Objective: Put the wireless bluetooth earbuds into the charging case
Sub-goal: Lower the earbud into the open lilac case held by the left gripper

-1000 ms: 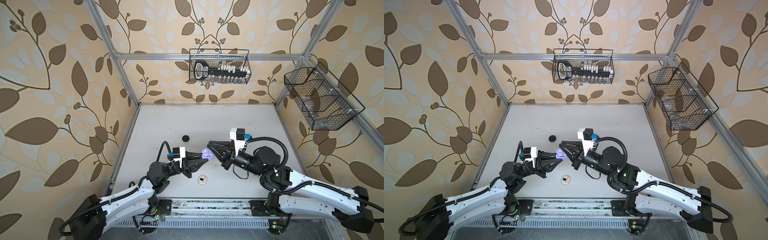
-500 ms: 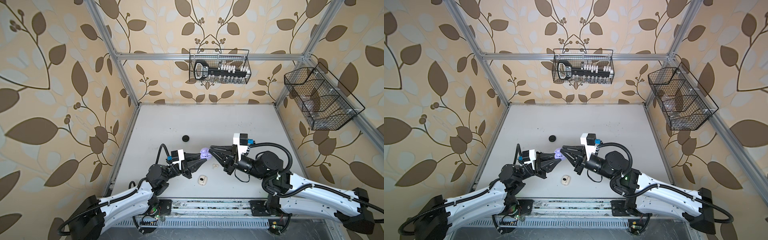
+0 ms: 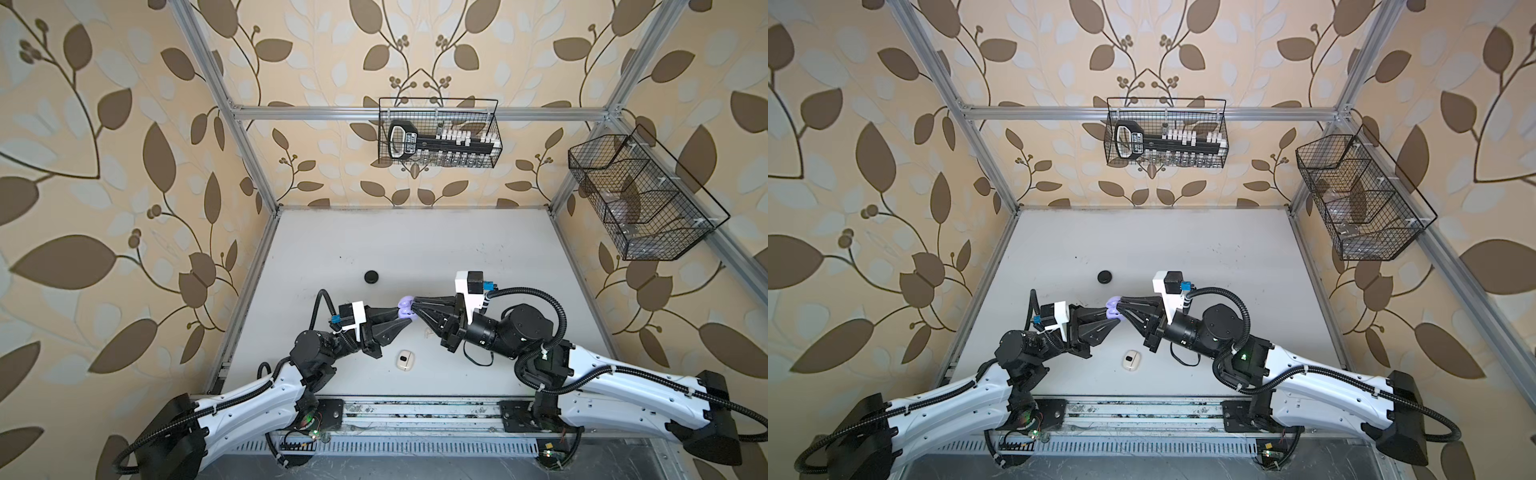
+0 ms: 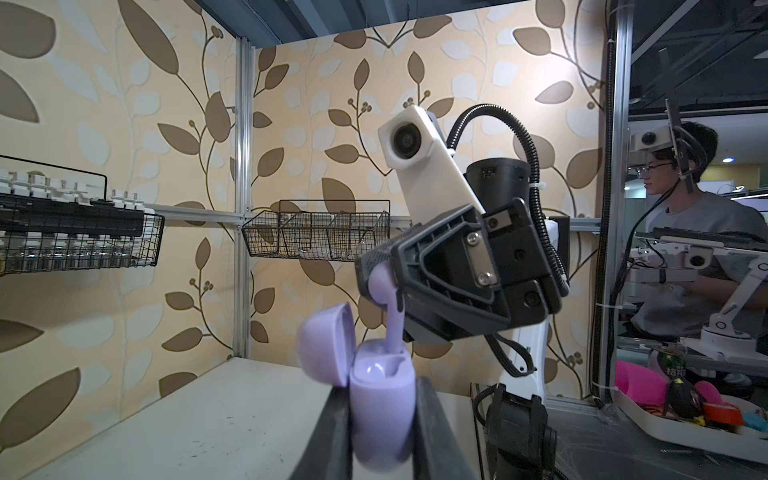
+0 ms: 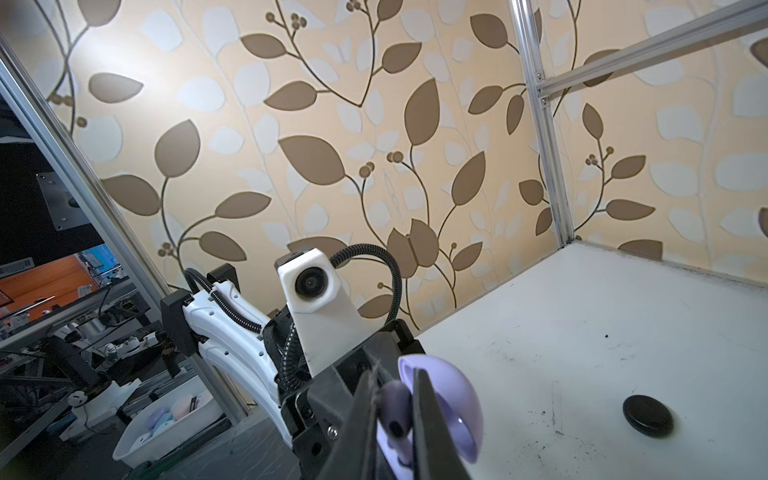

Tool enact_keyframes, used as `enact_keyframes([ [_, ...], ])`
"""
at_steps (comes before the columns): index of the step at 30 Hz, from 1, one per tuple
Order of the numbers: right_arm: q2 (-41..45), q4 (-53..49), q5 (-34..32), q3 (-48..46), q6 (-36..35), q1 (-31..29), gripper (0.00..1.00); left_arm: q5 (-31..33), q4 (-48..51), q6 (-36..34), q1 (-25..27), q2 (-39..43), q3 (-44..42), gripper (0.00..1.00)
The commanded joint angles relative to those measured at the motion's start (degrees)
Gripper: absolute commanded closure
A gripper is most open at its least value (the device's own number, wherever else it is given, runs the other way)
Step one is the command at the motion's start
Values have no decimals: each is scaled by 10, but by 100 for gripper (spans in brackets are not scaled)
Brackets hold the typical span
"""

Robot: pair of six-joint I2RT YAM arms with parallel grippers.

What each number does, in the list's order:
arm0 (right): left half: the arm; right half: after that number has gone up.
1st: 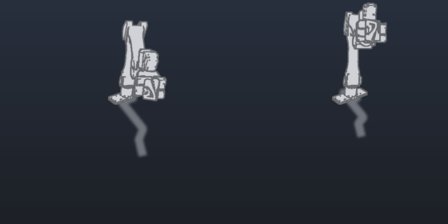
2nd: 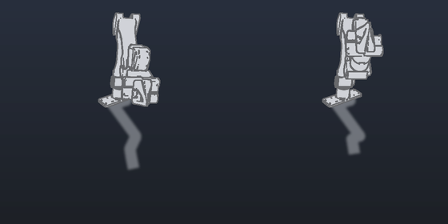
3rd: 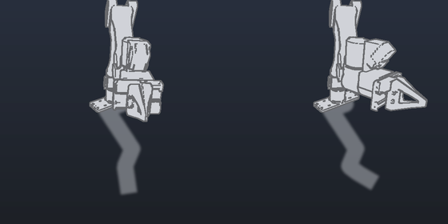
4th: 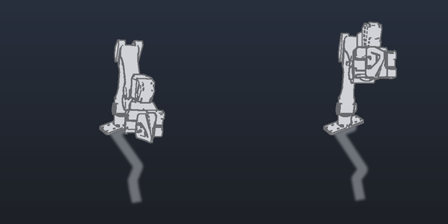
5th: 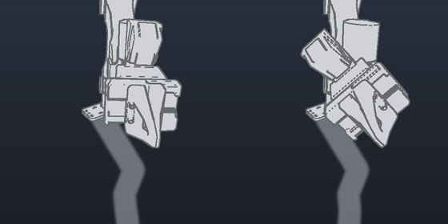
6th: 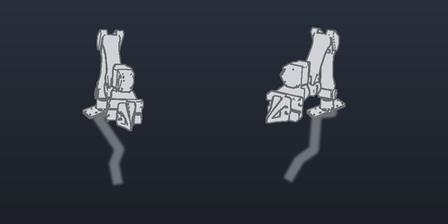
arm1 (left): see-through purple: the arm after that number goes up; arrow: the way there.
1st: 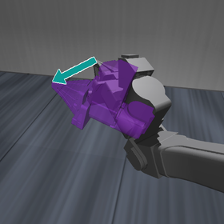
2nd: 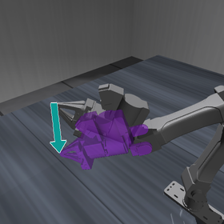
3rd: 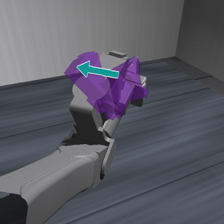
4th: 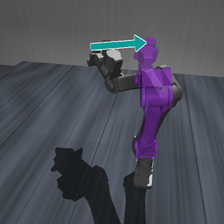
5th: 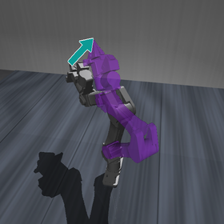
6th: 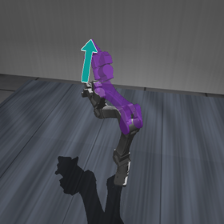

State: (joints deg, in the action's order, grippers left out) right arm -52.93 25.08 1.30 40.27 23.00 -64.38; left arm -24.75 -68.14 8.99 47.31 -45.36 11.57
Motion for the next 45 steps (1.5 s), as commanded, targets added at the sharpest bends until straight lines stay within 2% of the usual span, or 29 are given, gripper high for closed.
enact_keyframes([
  [1,2,18,7,-4,5,-2,87,7,-45,-11,5,8,-5,100],
  [15,0,33,-2,-19,21,-3,87,15,-44,-18,5,25,-15,100],
  [31,-20,96,-3,-57,87,-3,89,14,-59,-14,6,24,-20,100],
  [40,-25,66,-35,-57,71,-5,85,7,-53,-16,5,44,-26,100],
  [45,-19,39,-53,-56,49,-5,80,3,-44,-18,6,57,-29,100],
])
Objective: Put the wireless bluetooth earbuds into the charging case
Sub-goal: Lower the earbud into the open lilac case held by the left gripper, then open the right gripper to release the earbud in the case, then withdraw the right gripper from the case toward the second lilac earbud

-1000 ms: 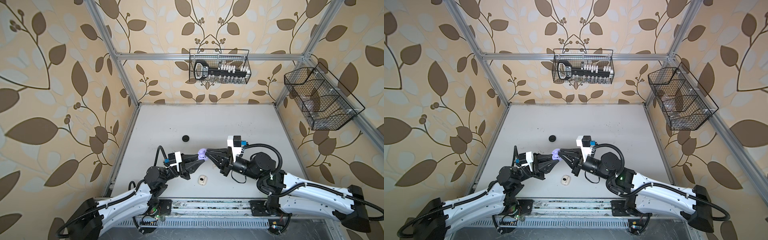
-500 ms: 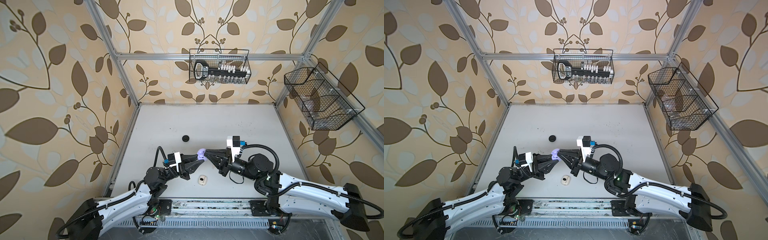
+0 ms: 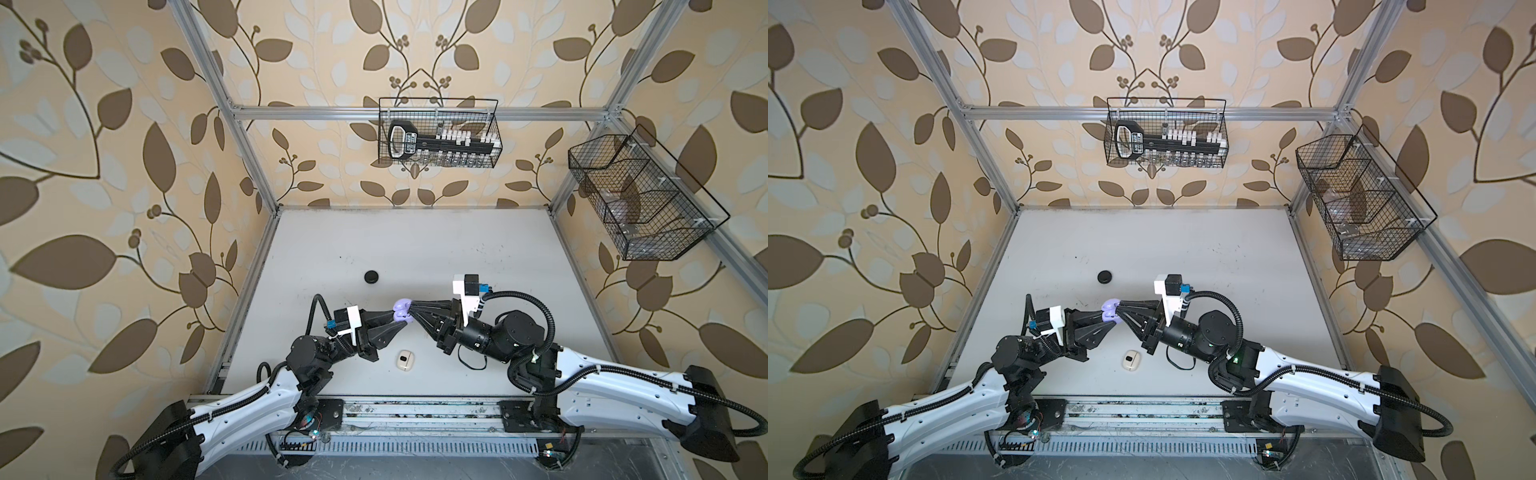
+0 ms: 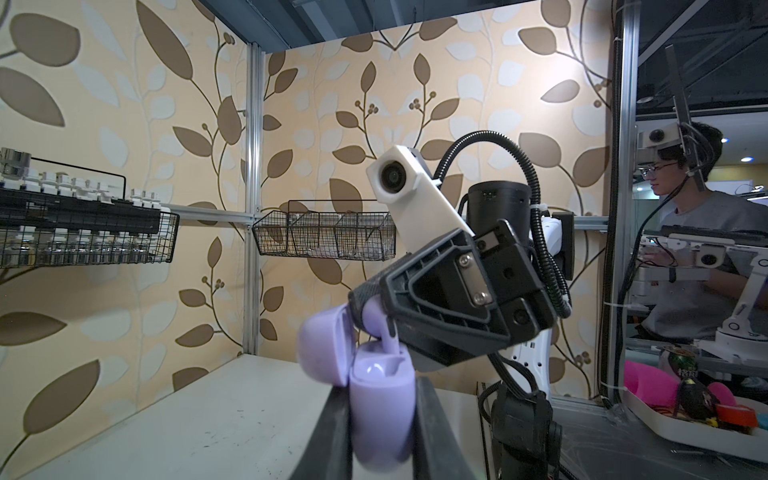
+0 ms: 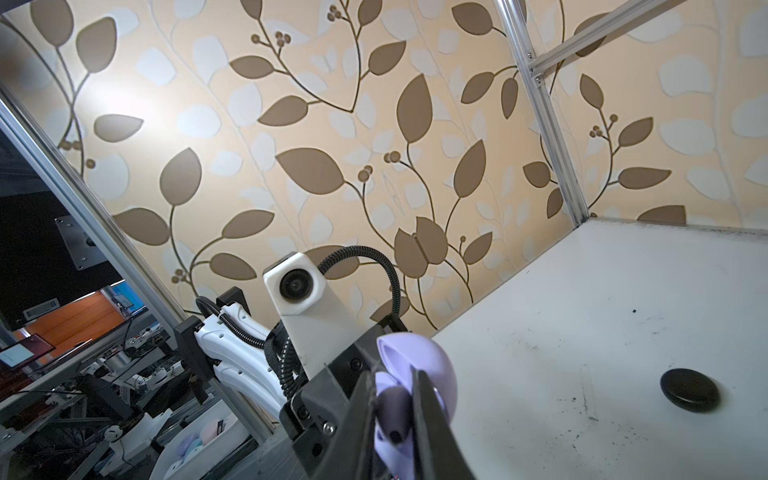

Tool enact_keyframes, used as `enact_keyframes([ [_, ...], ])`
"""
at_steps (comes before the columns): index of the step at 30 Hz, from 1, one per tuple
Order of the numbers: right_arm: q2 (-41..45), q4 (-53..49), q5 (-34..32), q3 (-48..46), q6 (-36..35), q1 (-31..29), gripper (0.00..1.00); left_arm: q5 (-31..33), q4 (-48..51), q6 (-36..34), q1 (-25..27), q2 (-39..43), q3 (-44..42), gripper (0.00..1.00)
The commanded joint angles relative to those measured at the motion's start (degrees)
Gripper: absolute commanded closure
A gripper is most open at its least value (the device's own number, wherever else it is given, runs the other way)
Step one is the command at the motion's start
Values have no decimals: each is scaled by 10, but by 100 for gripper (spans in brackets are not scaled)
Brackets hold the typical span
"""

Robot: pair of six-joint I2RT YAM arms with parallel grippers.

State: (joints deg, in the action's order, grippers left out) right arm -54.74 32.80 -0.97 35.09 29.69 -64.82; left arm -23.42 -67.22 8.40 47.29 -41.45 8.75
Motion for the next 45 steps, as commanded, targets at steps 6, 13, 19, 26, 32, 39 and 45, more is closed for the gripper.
enact_keyframes([
  [6,0,-59,-32,1,-38,-1,76,-16,-49,-13,6,20,0,100],
  [13,4,-85,-55,9,-59,0,71,-21,-48,-13,6,23,-1,100],
  [19,6,-93,-60,12,-67,0,62,-21,-33,-14,6,37,-1,100],
  [26,21,-106,-83,11,-76,0,55,-19,-28,-15,6,45,-3,100],
  [32,24,-108,-87,9,-78,0,54,-14,-21,-18,6,50,-3,100],
  [39,58,-130,-90,13,-81,1,47,-6,24,-61,6,76,-4,100],
  [45,109,-302,-218,75,-57,34,40,65,139,-116,5,172,-15,100],
])
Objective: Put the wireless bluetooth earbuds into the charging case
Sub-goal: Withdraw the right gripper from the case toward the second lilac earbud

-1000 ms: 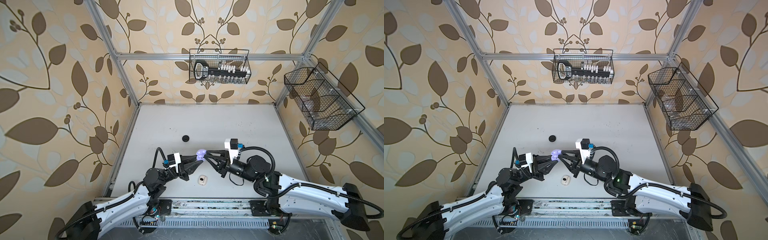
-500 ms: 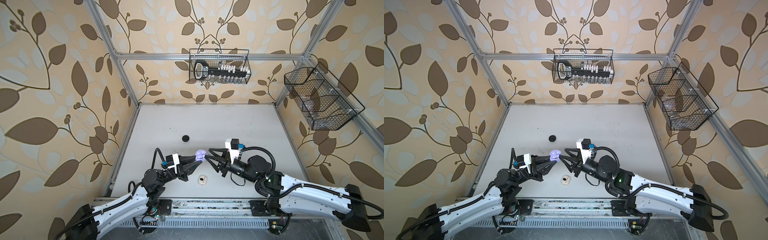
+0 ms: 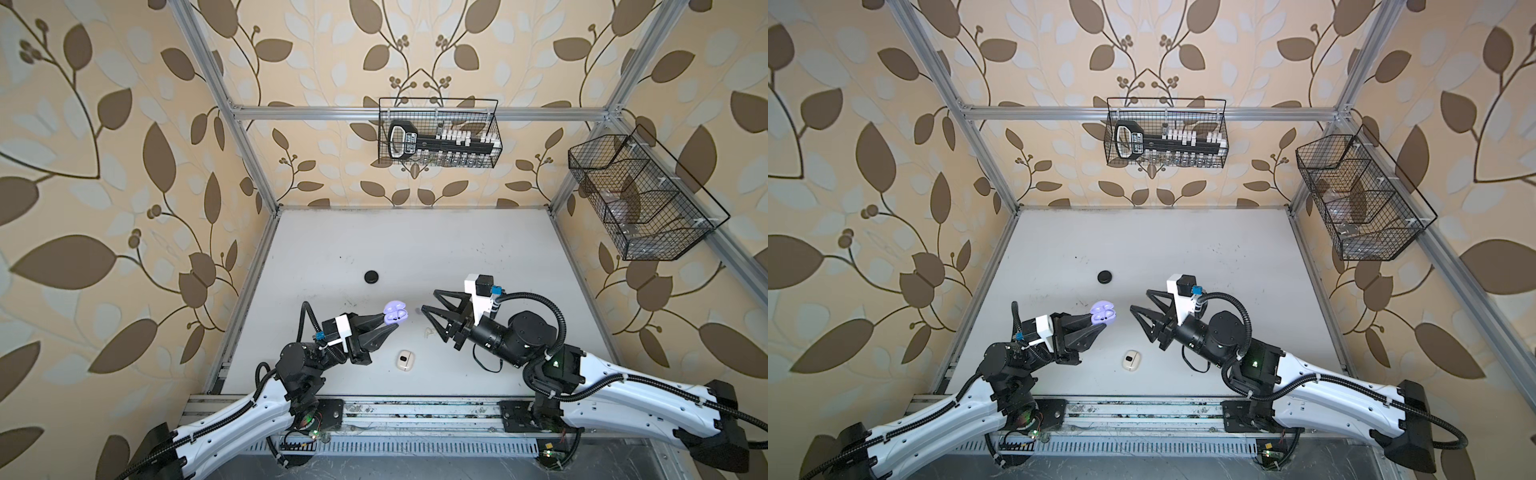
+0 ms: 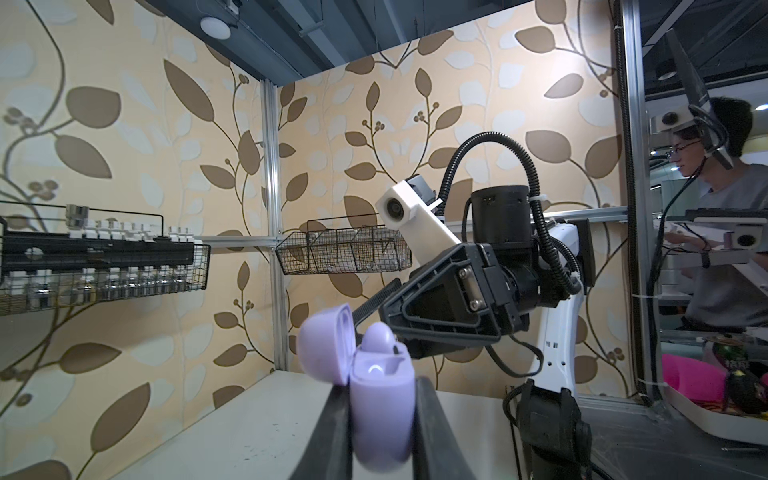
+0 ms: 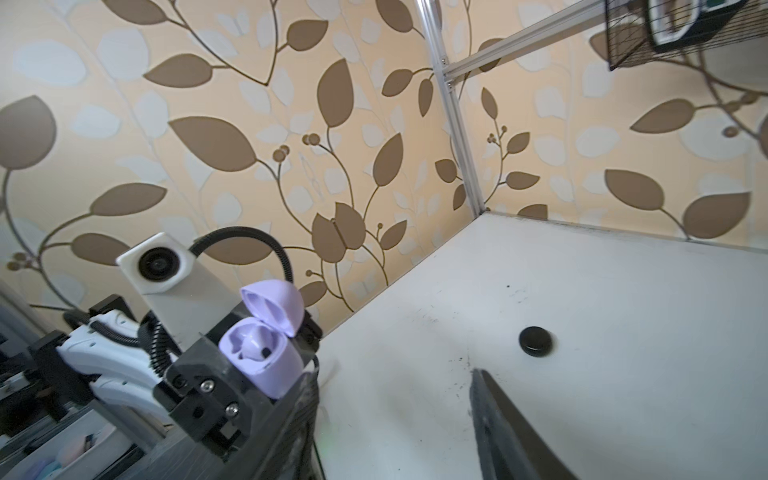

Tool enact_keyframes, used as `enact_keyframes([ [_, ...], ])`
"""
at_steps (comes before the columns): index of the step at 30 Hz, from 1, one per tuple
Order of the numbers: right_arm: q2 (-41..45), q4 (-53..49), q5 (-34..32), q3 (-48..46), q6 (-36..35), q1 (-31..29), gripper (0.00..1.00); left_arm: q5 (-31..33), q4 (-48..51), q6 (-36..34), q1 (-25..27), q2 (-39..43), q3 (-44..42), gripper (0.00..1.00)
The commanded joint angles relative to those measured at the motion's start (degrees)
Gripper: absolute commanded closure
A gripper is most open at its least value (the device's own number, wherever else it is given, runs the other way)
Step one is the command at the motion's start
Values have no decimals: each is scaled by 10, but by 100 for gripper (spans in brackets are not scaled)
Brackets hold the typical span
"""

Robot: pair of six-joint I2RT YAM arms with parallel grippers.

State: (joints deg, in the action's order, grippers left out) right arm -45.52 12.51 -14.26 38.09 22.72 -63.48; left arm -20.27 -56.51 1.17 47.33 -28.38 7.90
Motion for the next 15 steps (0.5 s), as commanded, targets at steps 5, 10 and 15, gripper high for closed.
enact_keyframes([
  [5,-15,-172,-52,50,53,134,36,45,93,-64,5,106,-12,100],
  [10,-154,-205,26,59,66,230,42,63,118,-78,5,110,-9,100],
  [15,-319,-258,87,121,42,254,37,73,113,-86,5,104,-13,100],
])
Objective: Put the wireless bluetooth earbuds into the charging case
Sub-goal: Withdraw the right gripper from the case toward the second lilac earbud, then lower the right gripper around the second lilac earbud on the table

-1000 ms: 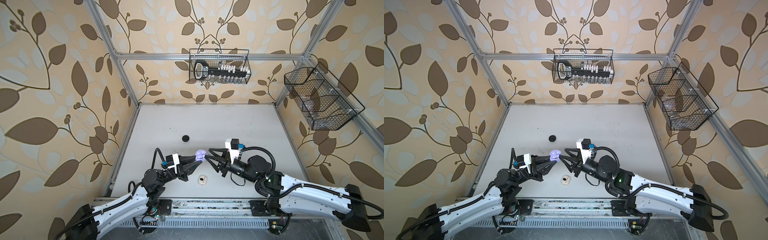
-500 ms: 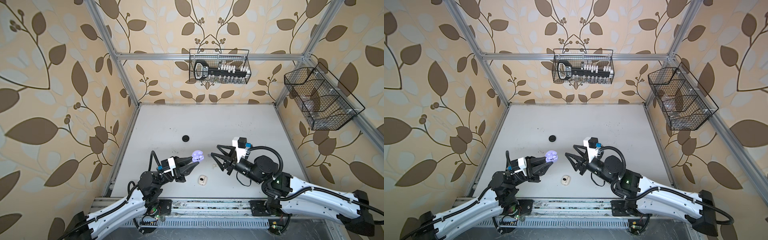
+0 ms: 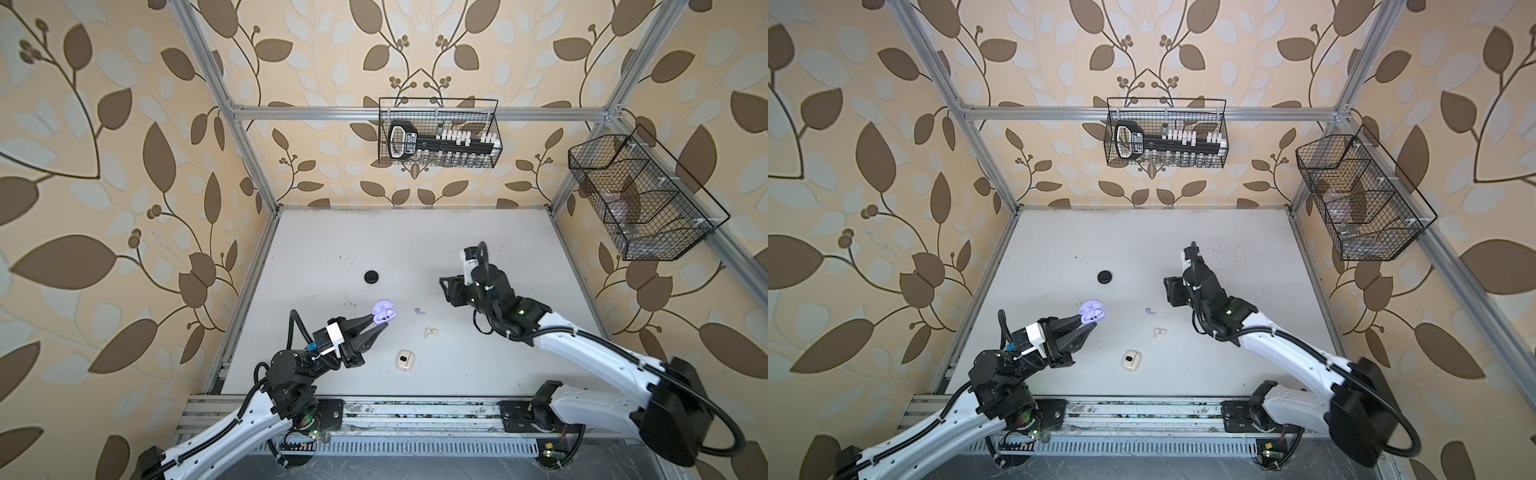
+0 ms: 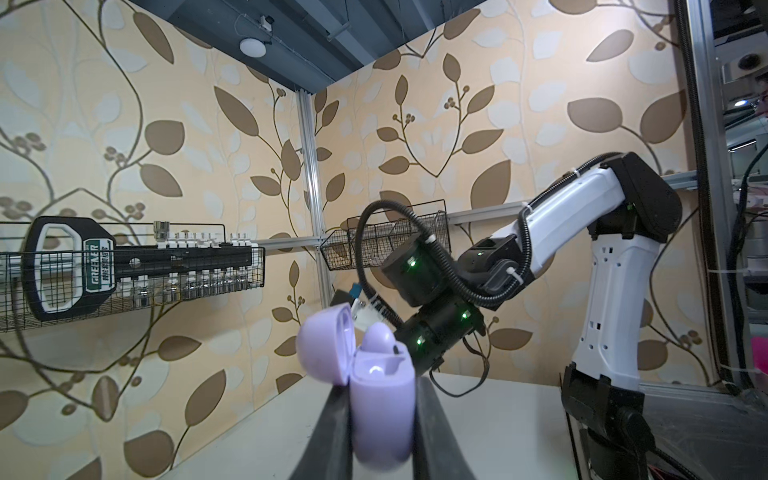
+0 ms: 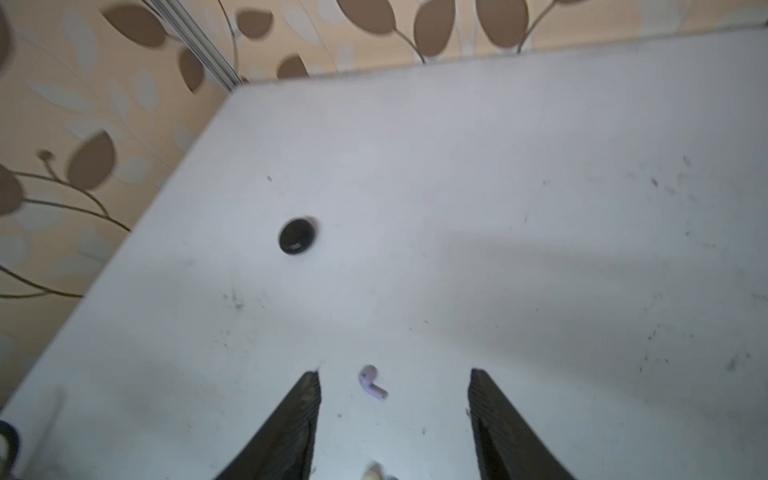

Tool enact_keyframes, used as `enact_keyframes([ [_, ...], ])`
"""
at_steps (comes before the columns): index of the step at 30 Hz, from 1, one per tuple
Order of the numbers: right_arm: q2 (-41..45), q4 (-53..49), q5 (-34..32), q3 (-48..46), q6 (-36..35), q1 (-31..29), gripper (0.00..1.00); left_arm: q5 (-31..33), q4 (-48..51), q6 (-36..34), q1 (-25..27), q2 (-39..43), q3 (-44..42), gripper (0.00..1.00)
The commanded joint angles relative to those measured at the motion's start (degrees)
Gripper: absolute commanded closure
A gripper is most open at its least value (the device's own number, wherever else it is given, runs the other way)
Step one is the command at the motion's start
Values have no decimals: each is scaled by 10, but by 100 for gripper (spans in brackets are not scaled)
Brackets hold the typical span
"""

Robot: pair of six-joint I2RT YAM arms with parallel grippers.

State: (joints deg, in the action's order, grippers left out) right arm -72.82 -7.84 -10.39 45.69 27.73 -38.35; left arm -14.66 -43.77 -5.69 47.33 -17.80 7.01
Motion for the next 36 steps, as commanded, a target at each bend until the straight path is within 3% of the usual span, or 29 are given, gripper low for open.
enact_keyframes([
  [1,-76,-66,67,61,-8,4,37,20,-17,-20,5,-4,-7,100],
  [6,-191,-83,113,107,-16,-6,37,24,-17,-22,5,-7,-7,100],
  [18,-315,-121,129,176,-34,-48,38,23,-11,-23,5,-4,-8,100],
  [36,-341,-127,143,187,-26,-62,45,33,-17,-33,5,-20,-7,100],
])
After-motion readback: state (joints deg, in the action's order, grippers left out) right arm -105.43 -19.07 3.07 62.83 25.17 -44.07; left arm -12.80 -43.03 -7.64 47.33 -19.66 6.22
